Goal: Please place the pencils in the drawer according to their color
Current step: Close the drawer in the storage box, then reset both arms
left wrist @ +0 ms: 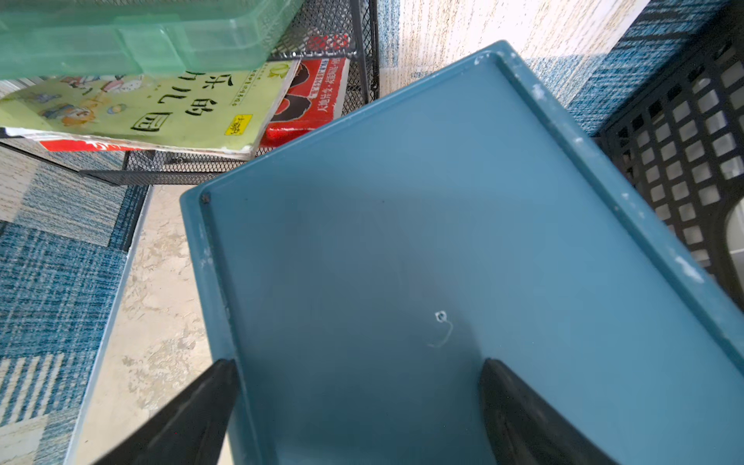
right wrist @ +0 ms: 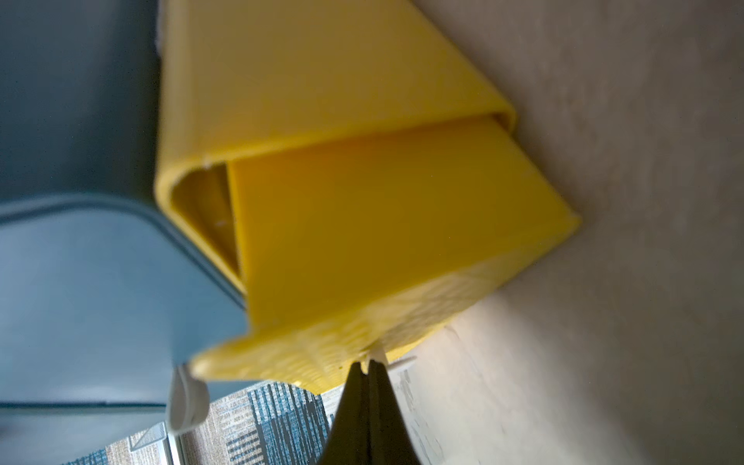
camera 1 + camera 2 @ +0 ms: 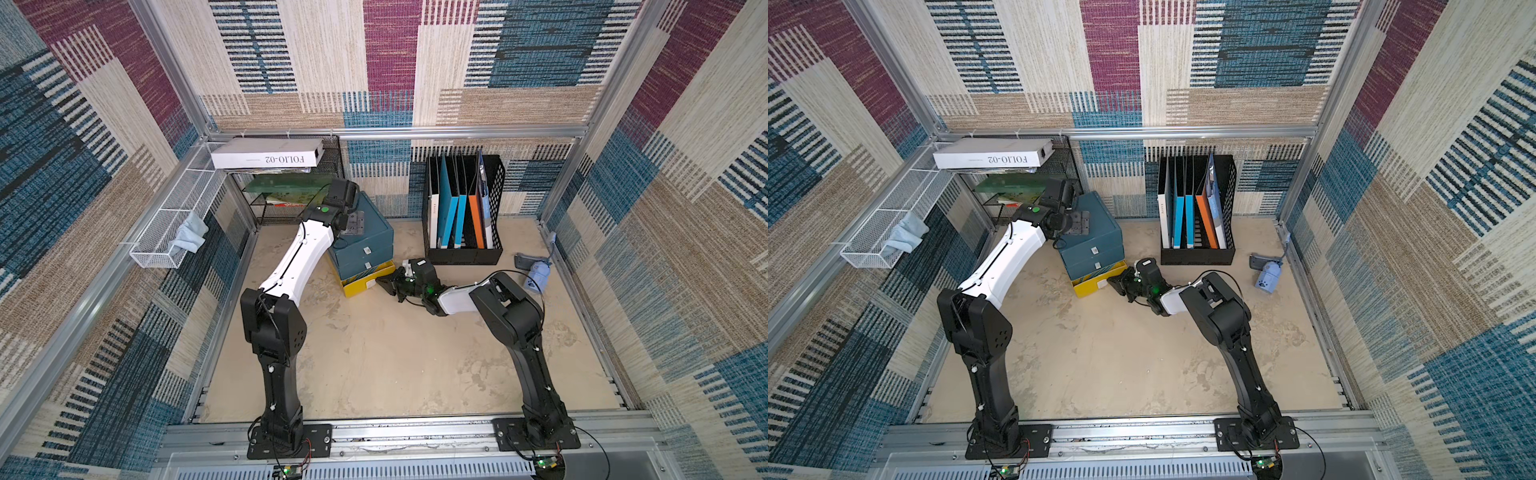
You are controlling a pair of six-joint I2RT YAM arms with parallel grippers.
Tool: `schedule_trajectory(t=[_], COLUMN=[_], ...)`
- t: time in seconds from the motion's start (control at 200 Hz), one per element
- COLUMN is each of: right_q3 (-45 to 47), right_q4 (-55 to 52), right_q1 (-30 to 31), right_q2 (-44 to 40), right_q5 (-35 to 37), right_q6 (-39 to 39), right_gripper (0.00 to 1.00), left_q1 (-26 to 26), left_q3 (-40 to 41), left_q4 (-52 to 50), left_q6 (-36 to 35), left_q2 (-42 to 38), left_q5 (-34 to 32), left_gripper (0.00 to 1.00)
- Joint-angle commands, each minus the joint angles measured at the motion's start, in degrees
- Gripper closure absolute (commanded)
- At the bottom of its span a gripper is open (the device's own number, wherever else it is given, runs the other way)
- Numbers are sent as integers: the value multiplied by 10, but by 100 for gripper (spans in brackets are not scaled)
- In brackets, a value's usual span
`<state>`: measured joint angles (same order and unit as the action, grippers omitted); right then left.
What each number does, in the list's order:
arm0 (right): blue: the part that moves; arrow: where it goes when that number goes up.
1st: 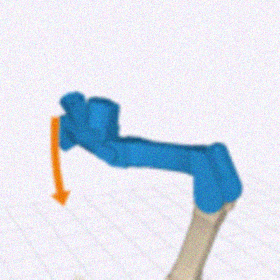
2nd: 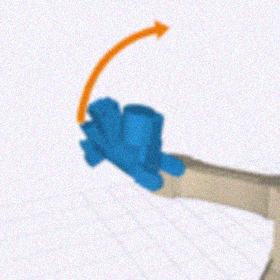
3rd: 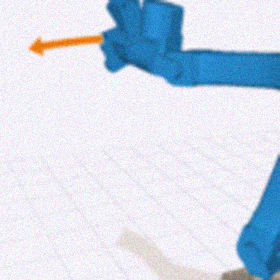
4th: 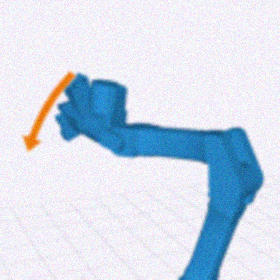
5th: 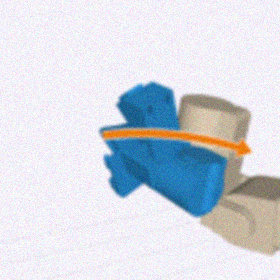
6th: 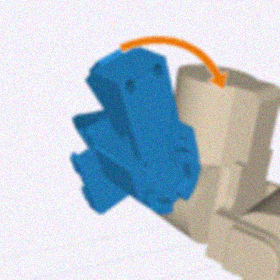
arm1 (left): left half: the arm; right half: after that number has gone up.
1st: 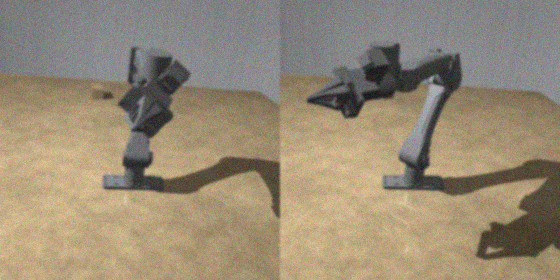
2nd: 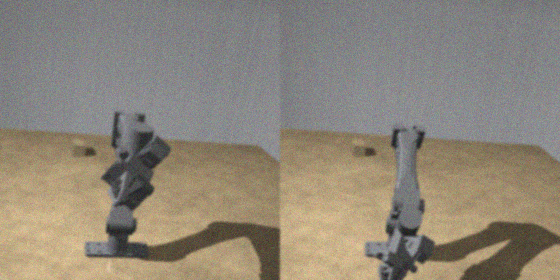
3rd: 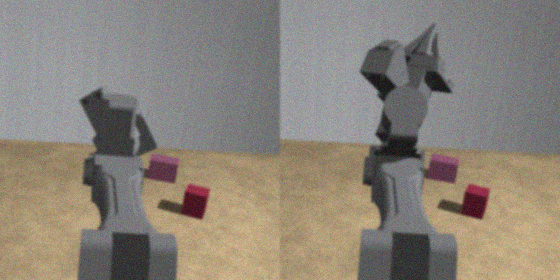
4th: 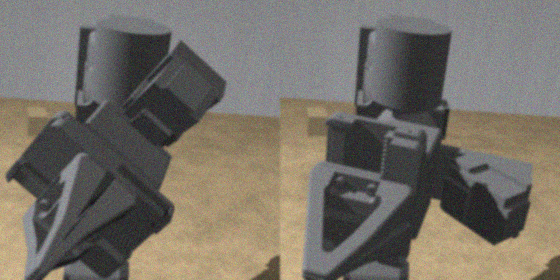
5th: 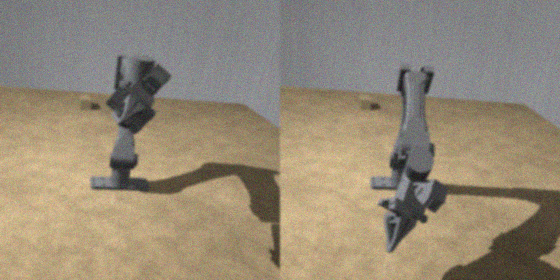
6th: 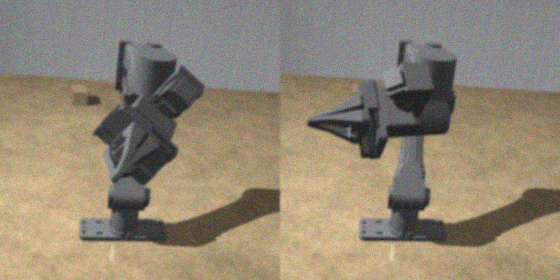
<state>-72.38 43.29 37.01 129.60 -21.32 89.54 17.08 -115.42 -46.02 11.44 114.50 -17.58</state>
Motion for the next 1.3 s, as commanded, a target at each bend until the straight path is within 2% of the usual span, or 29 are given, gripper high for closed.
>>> schedule_trajectory(t=[0.0,0.24,0.356,0.396,0.456,0.536,0.606,0.631,0.766,0.846,0.922,1.062,1.142,1.207,1.252,1.297], right_q3=[-27,-62,-23,-3,28,62,95,106,164,174,168,141,150,174,193,215], right_q4=[24,25,29,21,9,-26,-58,-79,-215,-326,-413,-524,-527,-512,-494,-480], right_q1=[2,1,2,1,1,1,1,1,-4,-17,-36,-100,-142,-168,-183,-198], right_q2=[18,36,-7,-34,-79,-144,-208,-232,-387,-482,-561,-662,-699,-724,-737,-742], right_q5=[15,4,-3,-4,-4,-6,-7,-5,35,89,150,254,297,340,362,391], right_q6=[18,10,-6,-19,-39,-64,-88,-97,-170,-225,-298,-449,-534,-593,-635,-665], right_gripper=[100,100,100,96,83,54,20,2,1,1,1,1,1,1,1,1], left_q1=[1,2,2,3,5,9,19,25,64,78,80,81,80,79,74,63], left_q3=[27,67,67,61,48,21,-2,-7,6,85,207,479,630,718,766,816], left_q4=[-133,-112,-109,-108,-106,-107,-106,-107,-96,-51,21,204,309,347,365,386], left_q6=[-19,-17,-22,-24,-25,-25,-26,-28,-37,-34,-25,-64,-112,-146,-173,-195], left_q2=[7,-19,-36,-45,-60,-83,-110,-121,-210,-296,-400,-608,-712,-767,-789,-798], left_q5=[35,49,61,66,76,97,117,126,139,134,108,-7,-80,-134,-151,-142], left_gripper=[2,2,2,1,1,1,1,1,1,1,1,1,1,1,1,1])
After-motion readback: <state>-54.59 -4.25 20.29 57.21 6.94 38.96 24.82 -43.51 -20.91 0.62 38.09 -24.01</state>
